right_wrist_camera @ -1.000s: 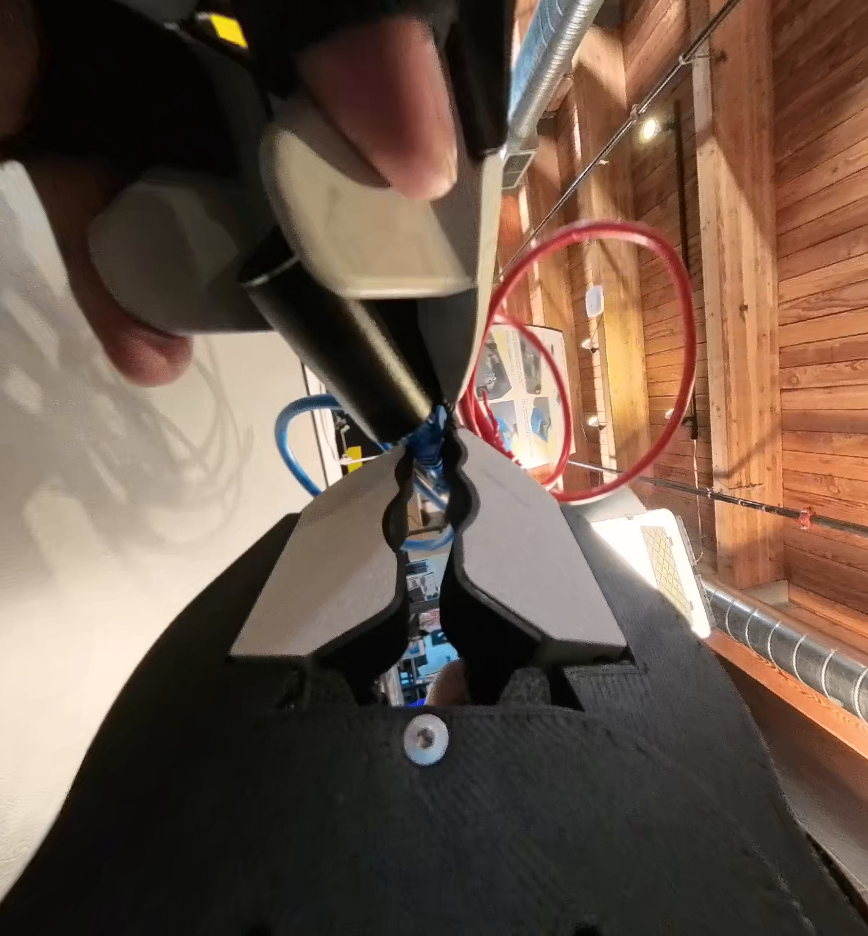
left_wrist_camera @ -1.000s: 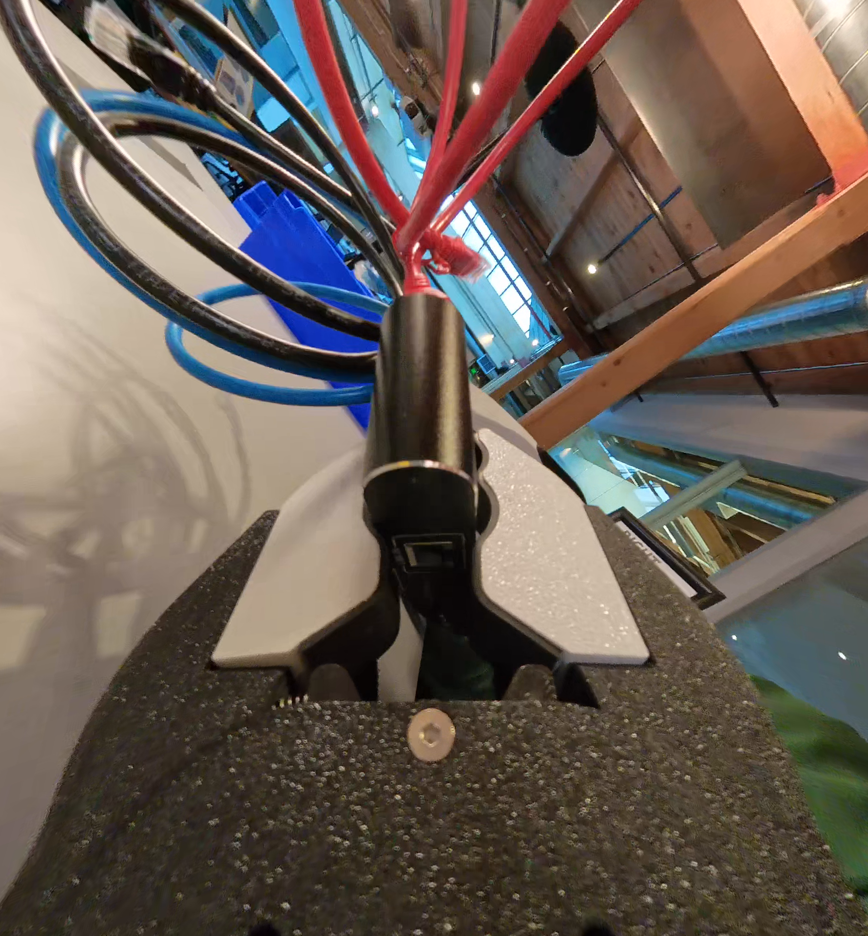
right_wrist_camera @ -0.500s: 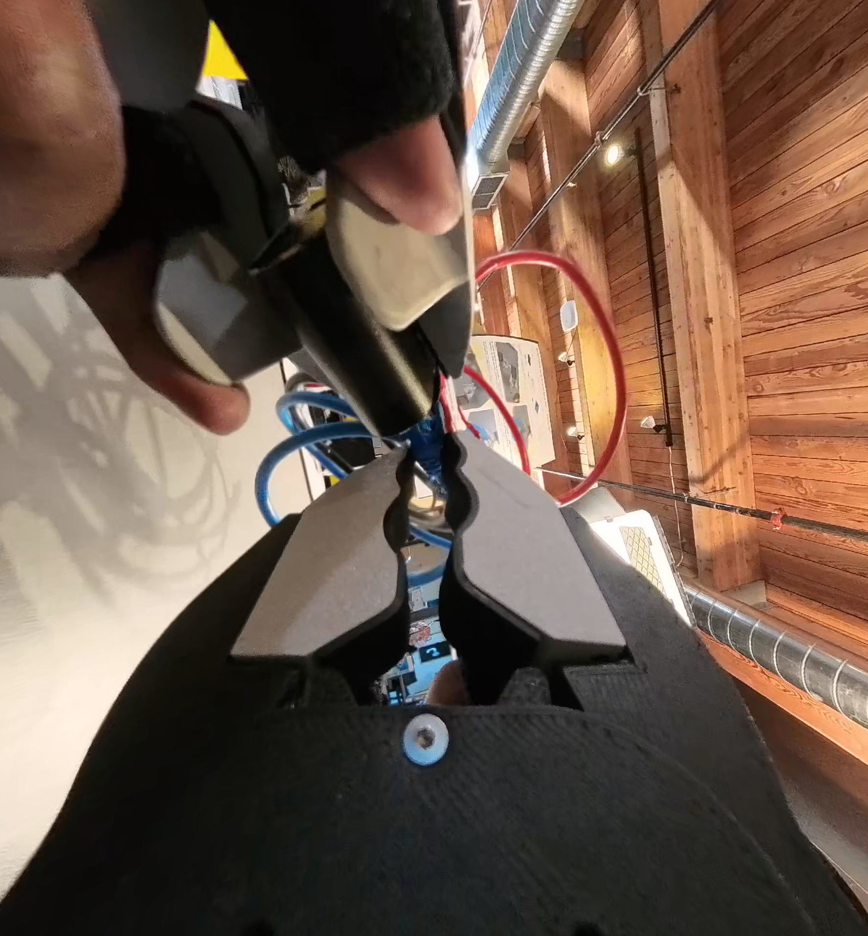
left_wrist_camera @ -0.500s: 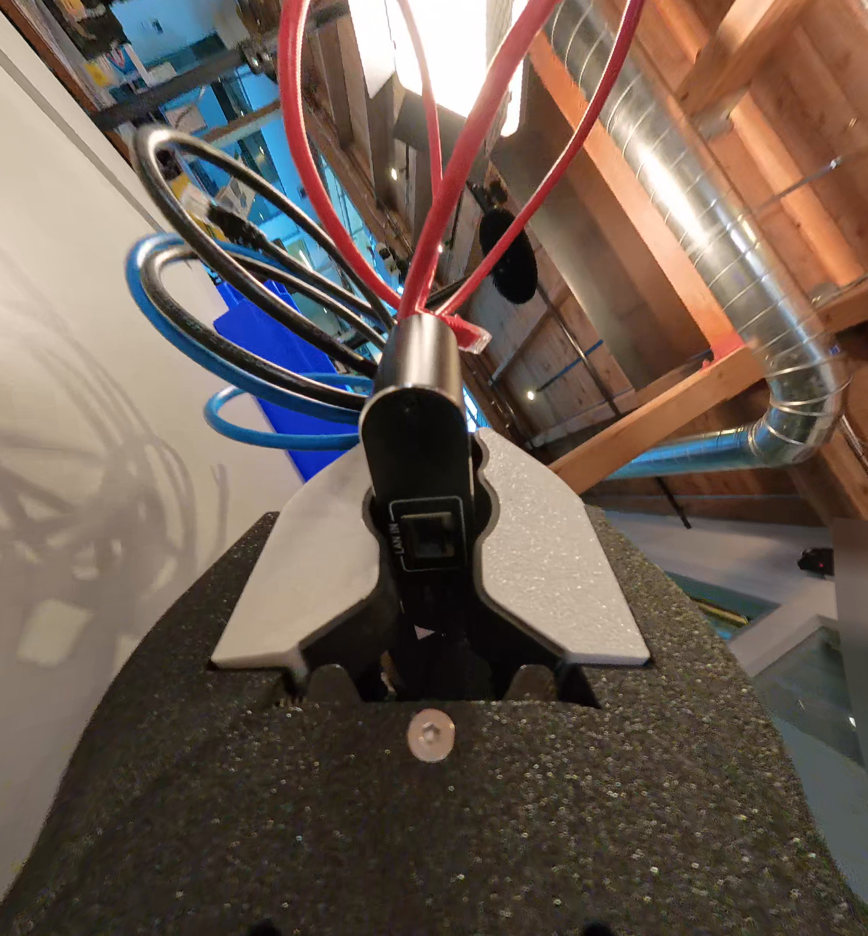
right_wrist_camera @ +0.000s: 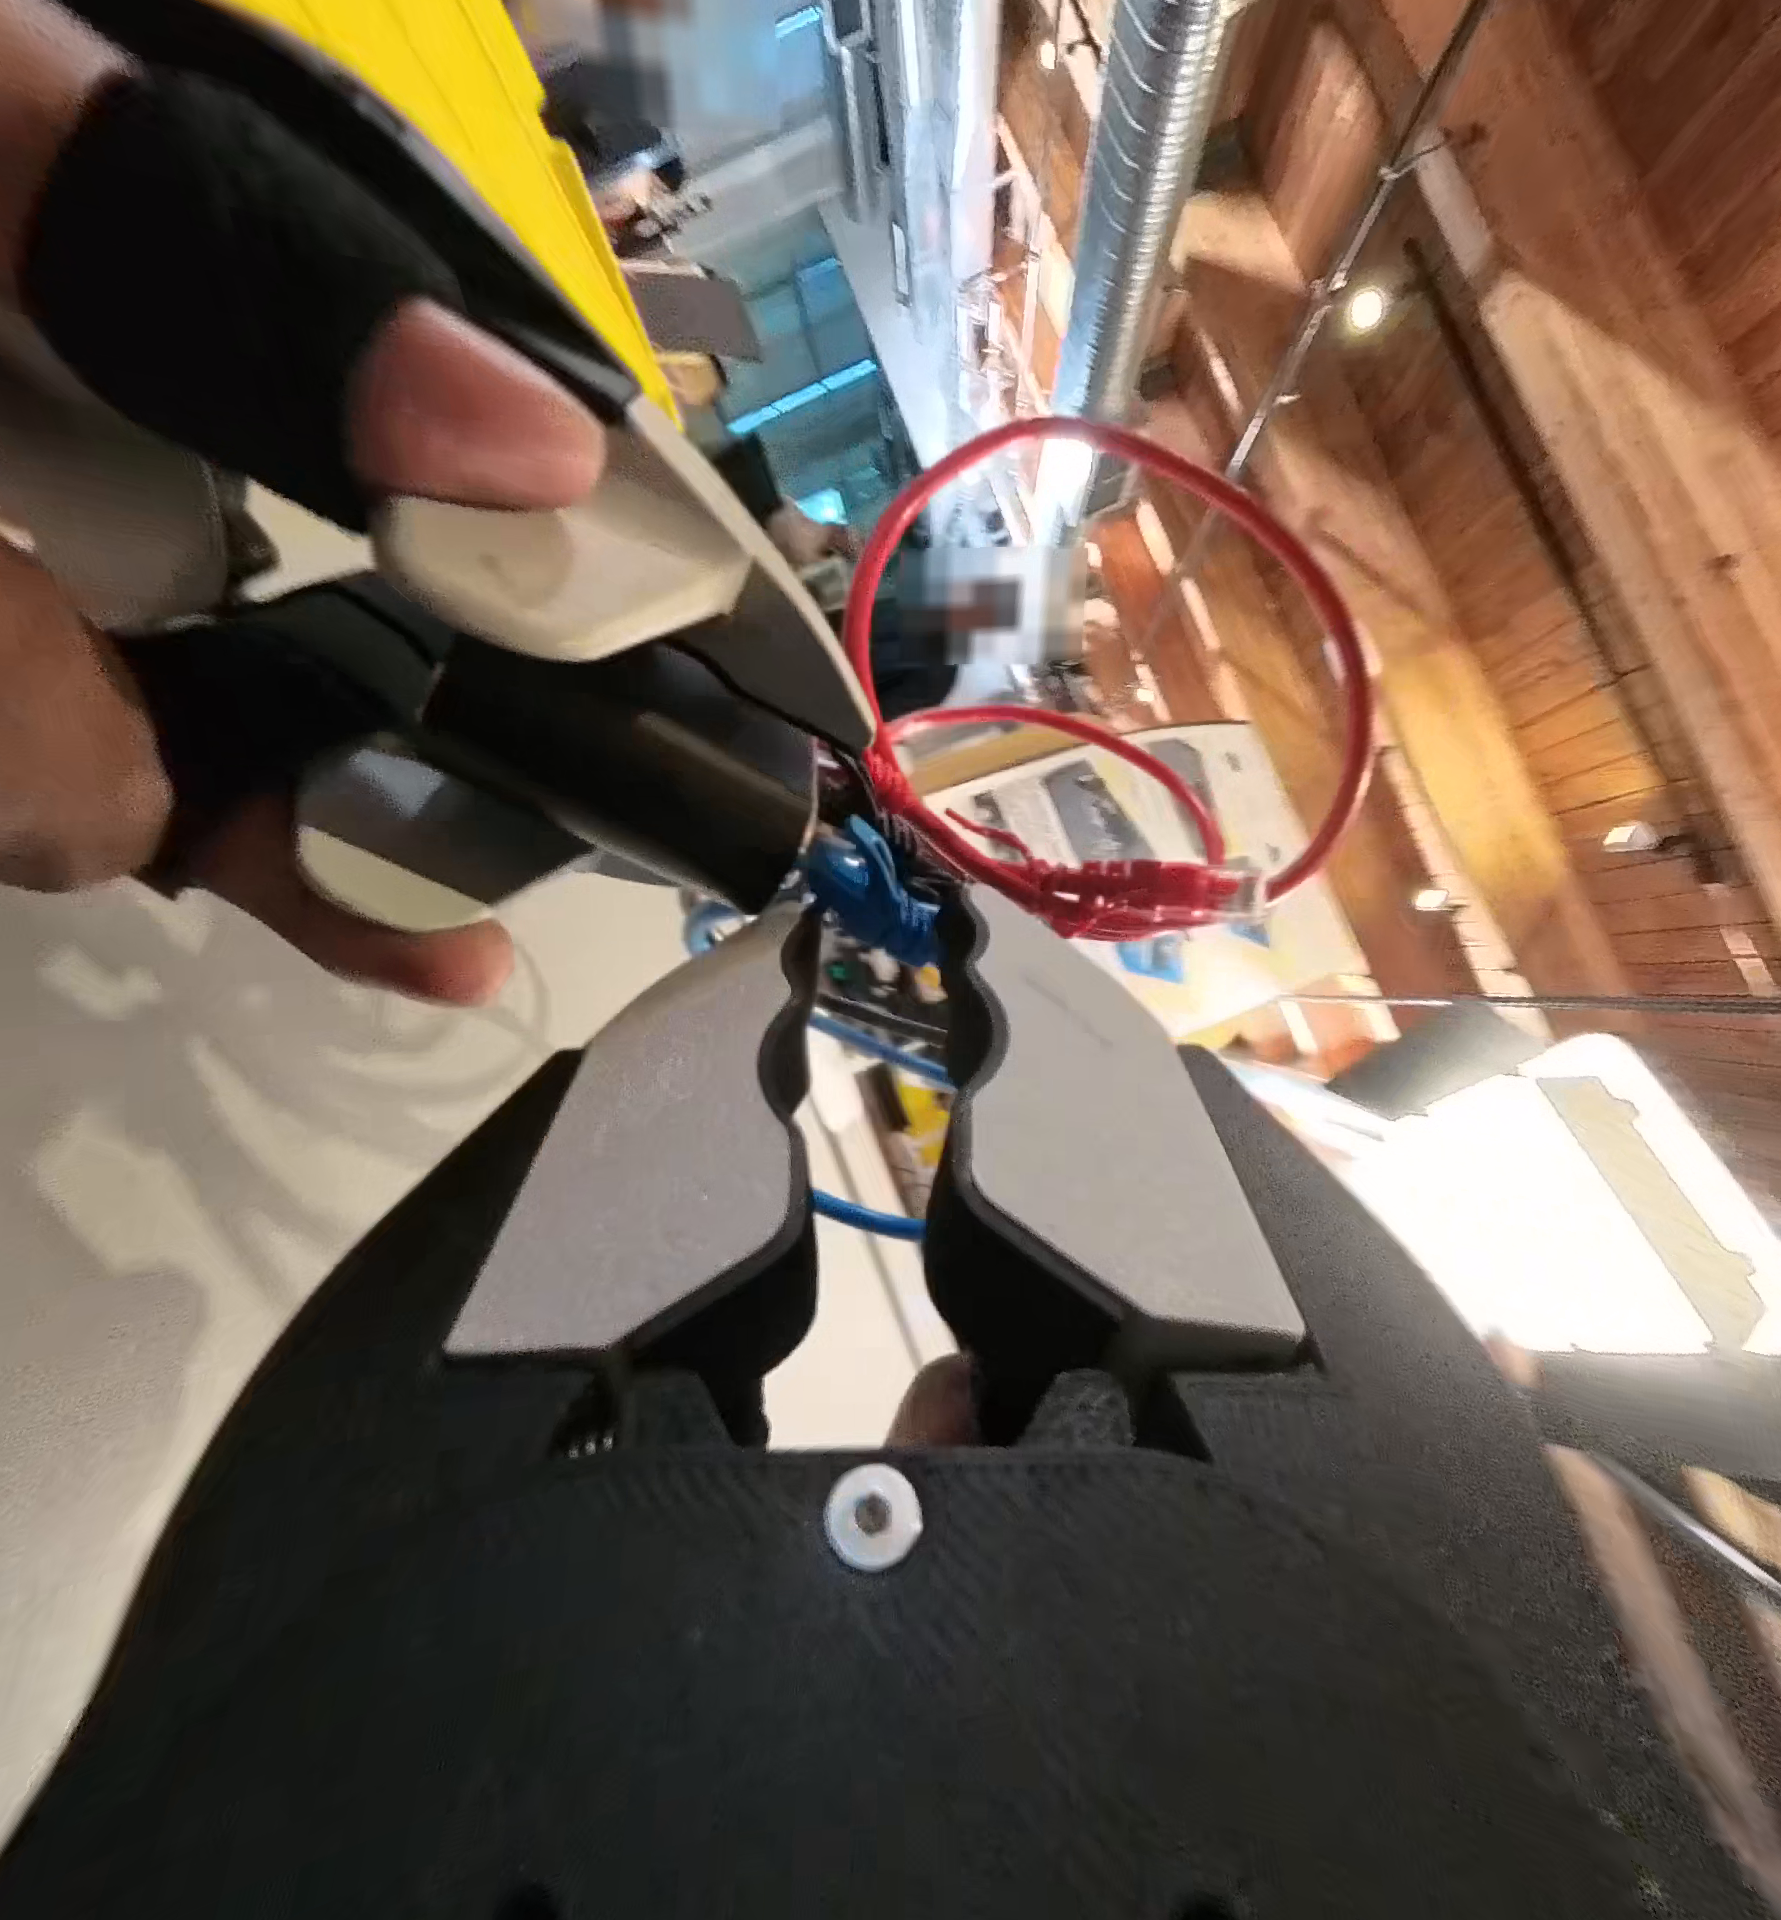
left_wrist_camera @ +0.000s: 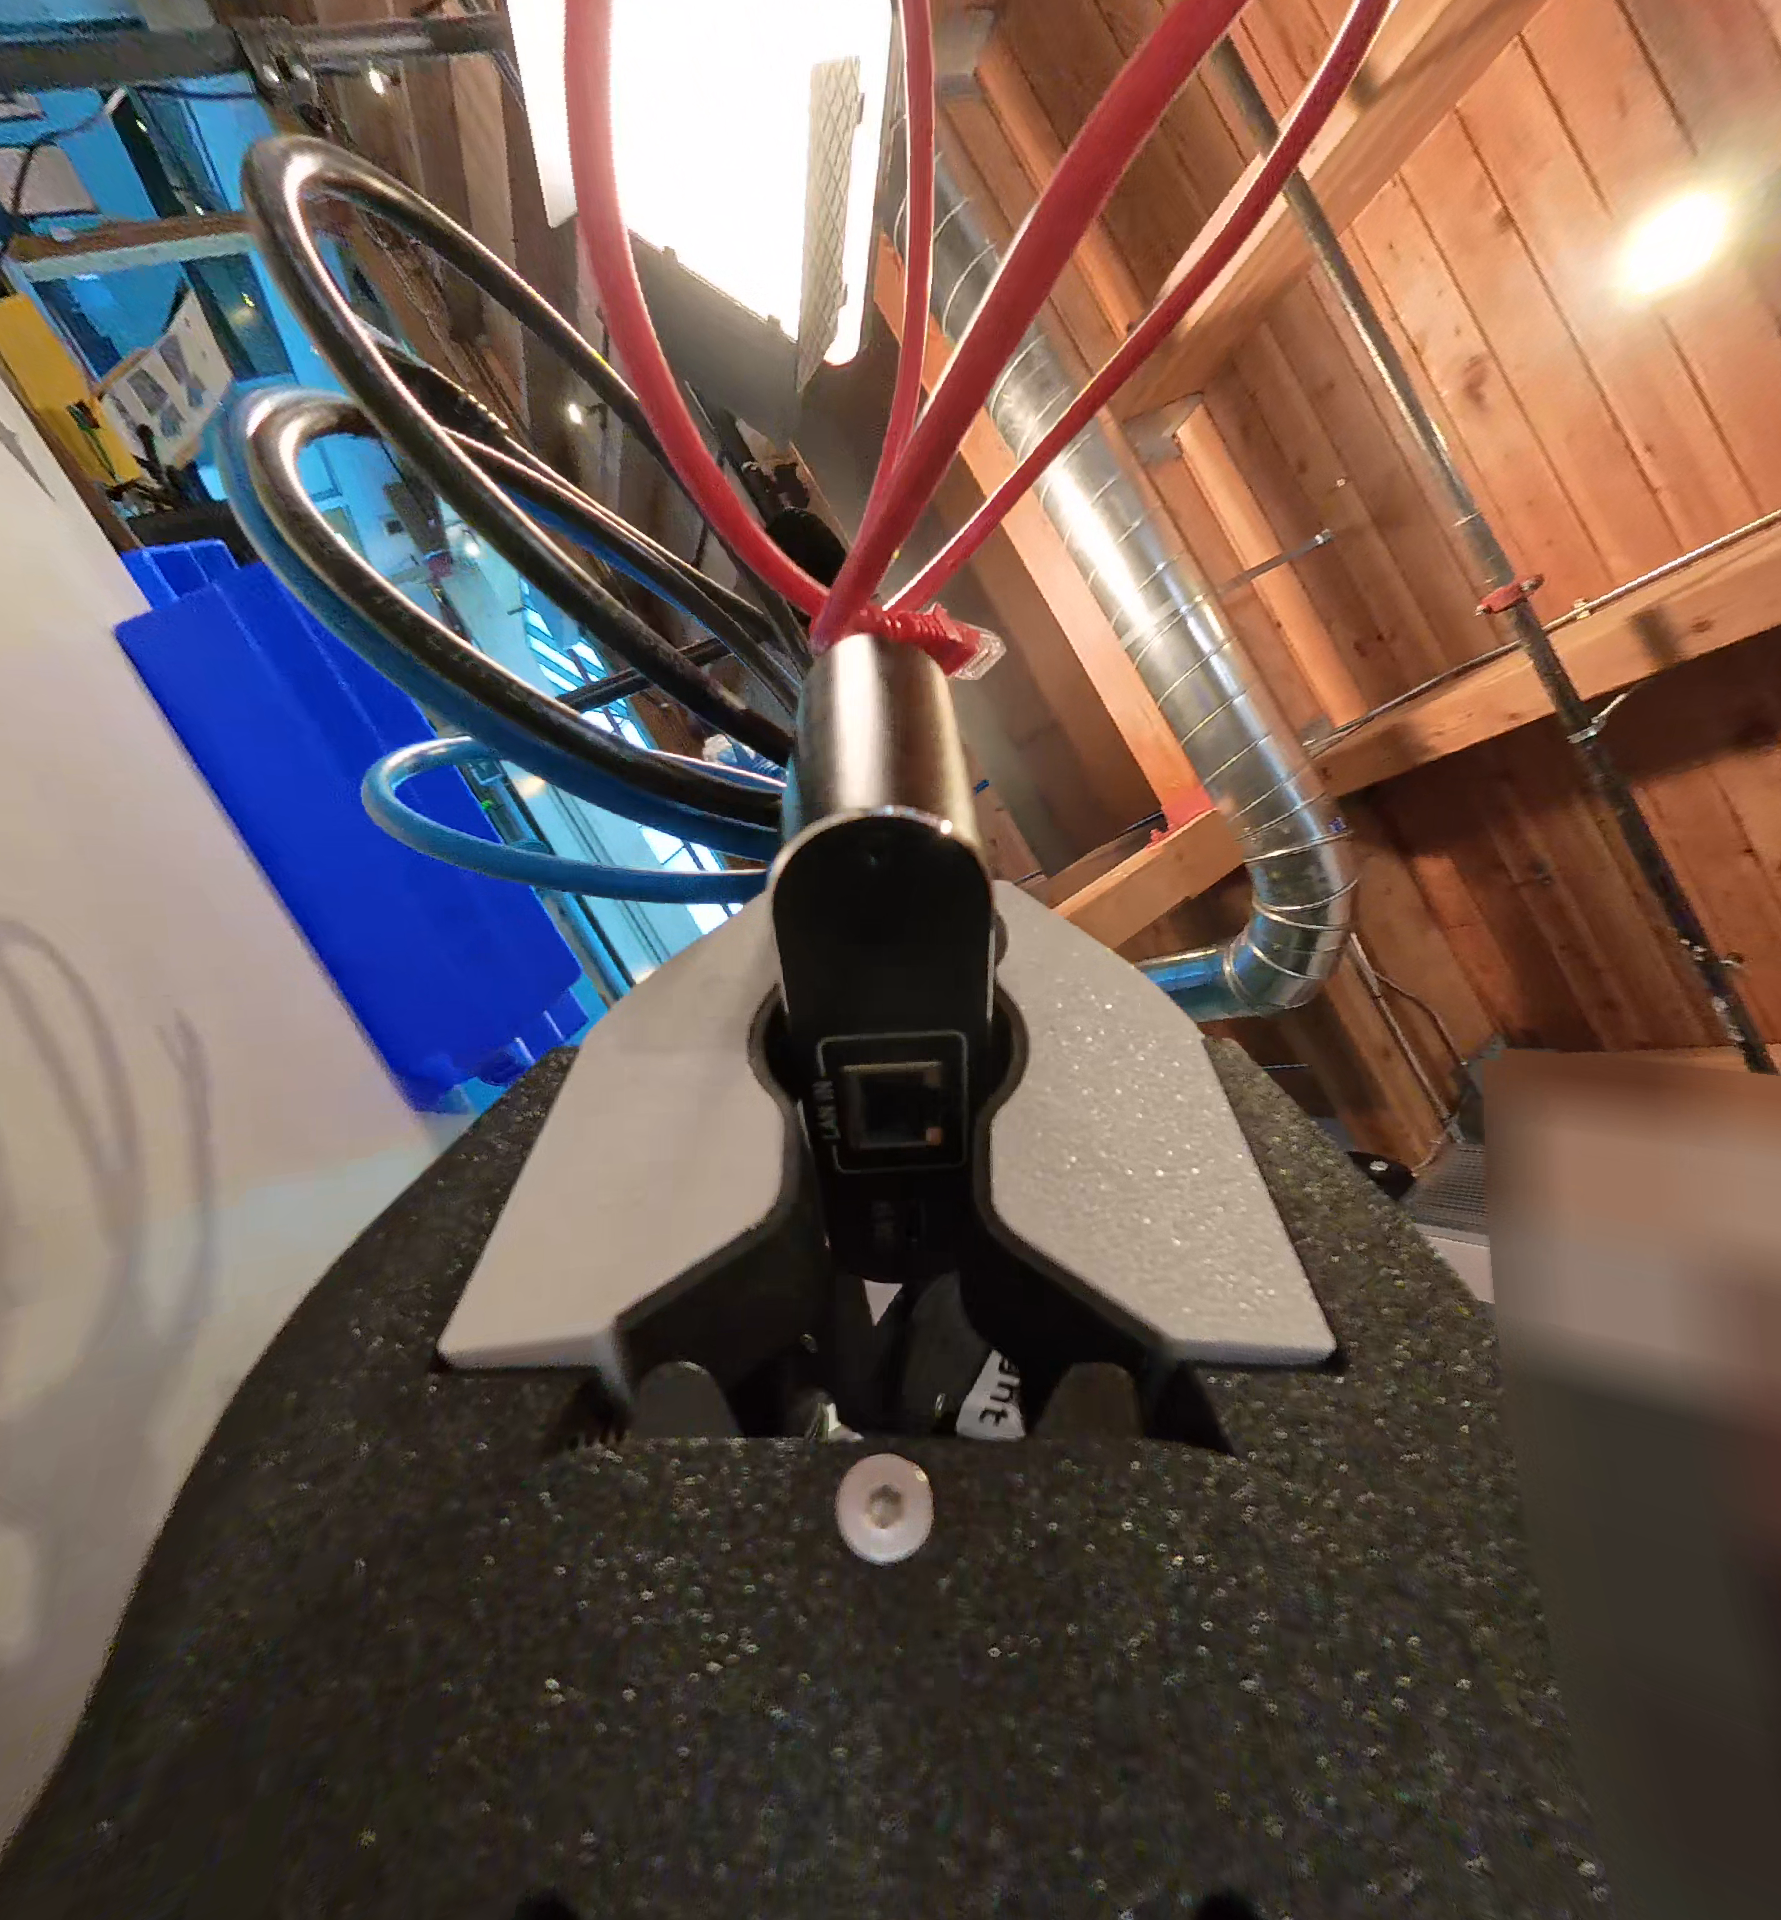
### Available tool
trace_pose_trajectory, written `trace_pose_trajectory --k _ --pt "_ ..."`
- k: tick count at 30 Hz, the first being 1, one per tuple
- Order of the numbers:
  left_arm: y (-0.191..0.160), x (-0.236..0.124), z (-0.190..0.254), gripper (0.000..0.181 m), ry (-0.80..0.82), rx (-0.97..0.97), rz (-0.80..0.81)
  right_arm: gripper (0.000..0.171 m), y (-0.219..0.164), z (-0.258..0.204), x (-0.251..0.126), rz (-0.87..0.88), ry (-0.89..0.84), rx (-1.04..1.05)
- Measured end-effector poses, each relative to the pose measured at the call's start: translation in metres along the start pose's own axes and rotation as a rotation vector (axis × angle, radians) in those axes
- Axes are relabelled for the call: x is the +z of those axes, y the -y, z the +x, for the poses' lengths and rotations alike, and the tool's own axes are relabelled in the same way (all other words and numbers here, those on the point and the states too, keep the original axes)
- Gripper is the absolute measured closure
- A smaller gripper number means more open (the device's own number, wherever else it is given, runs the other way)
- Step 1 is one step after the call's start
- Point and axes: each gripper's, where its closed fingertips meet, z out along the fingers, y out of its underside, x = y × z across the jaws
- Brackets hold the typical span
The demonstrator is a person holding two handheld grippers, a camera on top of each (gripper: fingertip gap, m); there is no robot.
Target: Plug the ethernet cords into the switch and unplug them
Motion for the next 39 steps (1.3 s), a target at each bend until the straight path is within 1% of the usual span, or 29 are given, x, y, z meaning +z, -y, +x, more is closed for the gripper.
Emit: trace_pose_trajectory --k 4,6,8,10,14,16,18,22,24,26,28,33,39 --pt "-0.001 0.0 0.0 0.153 -0.017 -0.033 0.023 0.142 0.004 0.005 -0.011 0.05 0.135 0.166" --pt "-0.001 0.0 0.0 0.153 -0.018 -0.03 0.022 0.142 0.006 0.014 -0.015 0.064 0.151 0.266" --pt "-0.001 0.0 0.002 0.153 -0.021 -0.006 0.018 0.142 0.007 0.019 -0.017 0.074 0.207 0.431" --pt "-0.002 0.001 0.004 0.153 -0.017 0.03 0.006 0.146 0.002 0.026 -0.019 0.063 0.25 0.604" --pt "-0.002 0.001 0.009 0.153 -0.04 0.083 0.007 0.147 -0.006 0.03 -0.024 0.07 0.396 0.956" --pt "-0.002 0.001 0.012 0.153 -0.059 0.118 0.02 0.148 -0.005 0.027 -0.026 0.07 0.496 1.132" --pt "-0.003 0.002 0.017 0.153 -0.075 0.173 0.026 0.146 0.003 0.025 -0.026 0.114 0.571 1.273" --pt "-0.009 0.003 0.026 0.153 -0.1 0.301 0.017 0.139 0.012 0.024 -0.02 0.156 0.619 1.483" --pt "-0.013 0.004 0.03 0.153 -0.113 0.35 0.009 0.138 0.016 0.019 -0.018 0.149 0.654 1.543" --pt "-0.015 0.004 0.032 0.153 -0.116 0.386 0.009 0.141 0.02 0.015 -0.018 0.154 0.685 1.576" --pt "-0.016 0.004 0.033 0.153 -0.12 0.399 0.009 0.157 0.025 0.018 -0.021 0.188 0.714 1.602" --pt "-0.021 0.005 0.037 0.152 -0.11 0.471 -0.014 0.158 0.029 0.022 -0.024 0.204 0.698 1.593" --pt "-0.018 0.002 0.036 0.152 -0.104 0.467 0.04 0.159 0.032 0.018 -0.023 0.193 0.719 1.607"
